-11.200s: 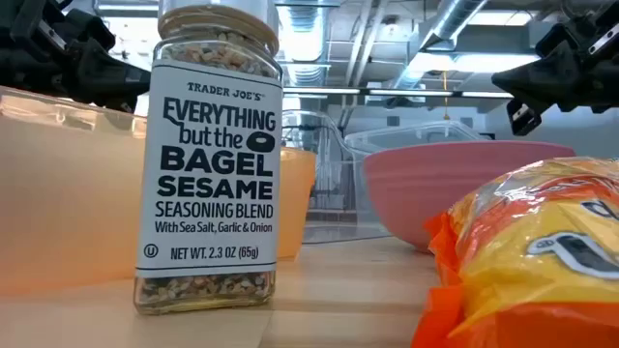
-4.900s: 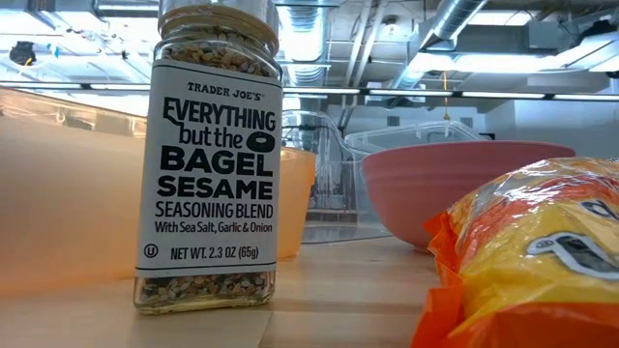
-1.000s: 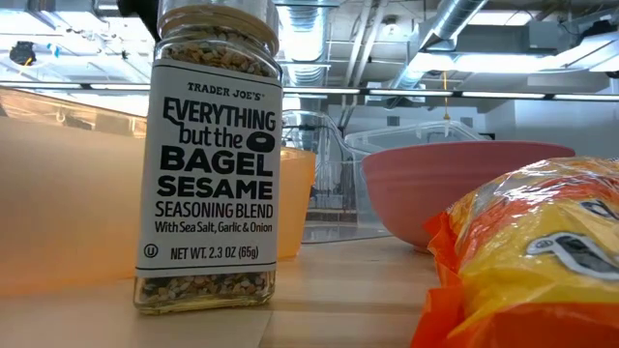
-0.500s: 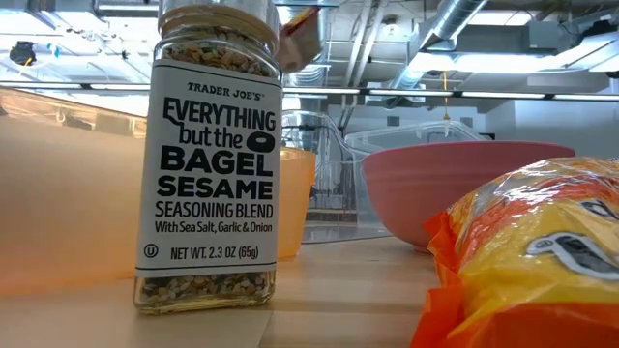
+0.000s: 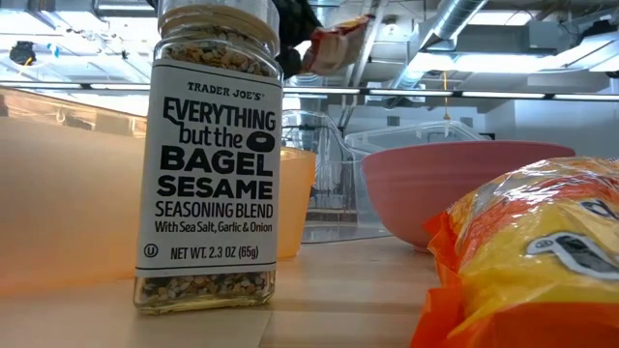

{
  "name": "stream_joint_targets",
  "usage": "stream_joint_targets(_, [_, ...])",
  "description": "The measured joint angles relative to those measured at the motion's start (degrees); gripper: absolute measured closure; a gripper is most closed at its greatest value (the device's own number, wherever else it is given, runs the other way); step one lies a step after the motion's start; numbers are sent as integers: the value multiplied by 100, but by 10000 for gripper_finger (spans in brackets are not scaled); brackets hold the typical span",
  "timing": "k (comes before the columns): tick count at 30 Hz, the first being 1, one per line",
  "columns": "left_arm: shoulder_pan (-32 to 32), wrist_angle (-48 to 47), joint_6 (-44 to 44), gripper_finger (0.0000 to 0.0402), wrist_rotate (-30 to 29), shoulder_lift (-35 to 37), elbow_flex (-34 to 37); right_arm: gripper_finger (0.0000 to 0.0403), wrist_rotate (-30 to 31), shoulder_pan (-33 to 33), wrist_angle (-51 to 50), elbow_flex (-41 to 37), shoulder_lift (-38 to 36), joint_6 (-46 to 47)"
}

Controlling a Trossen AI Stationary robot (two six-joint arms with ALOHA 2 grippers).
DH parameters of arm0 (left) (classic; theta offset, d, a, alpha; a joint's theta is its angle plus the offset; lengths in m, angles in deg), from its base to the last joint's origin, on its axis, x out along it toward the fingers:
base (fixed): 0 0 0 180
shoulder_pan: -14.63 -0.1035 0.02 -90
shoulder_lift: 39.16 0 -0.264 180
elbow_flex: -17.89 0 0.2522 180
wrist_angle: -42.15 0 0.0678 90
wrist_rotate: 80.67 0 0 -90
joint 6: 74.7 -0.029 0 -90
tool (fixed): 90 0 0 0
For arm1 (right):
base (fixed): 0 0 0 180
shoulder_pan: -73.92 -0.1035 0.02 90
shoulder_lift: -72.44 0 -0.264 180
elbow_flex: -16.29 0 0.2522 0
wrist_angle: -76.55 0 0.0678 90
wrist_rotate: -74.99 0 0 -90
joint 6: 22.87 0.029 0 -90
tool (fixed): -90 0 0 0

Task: Pick & Place Food Item
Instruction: Put the red noodle pack into the transparent container

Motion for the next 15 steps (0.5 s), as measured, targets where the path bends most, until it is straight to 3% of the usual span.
stream_joint_targets(8, [39, 189, -261, 401, -7, -558, -984, 179, 0, 0, -297, 2, 759, 2])
stream_joint_targets(15, [65, 158, -685, 401, 86, -560, -1102, 179, 10, -104, 31, 0, 1104, -10])
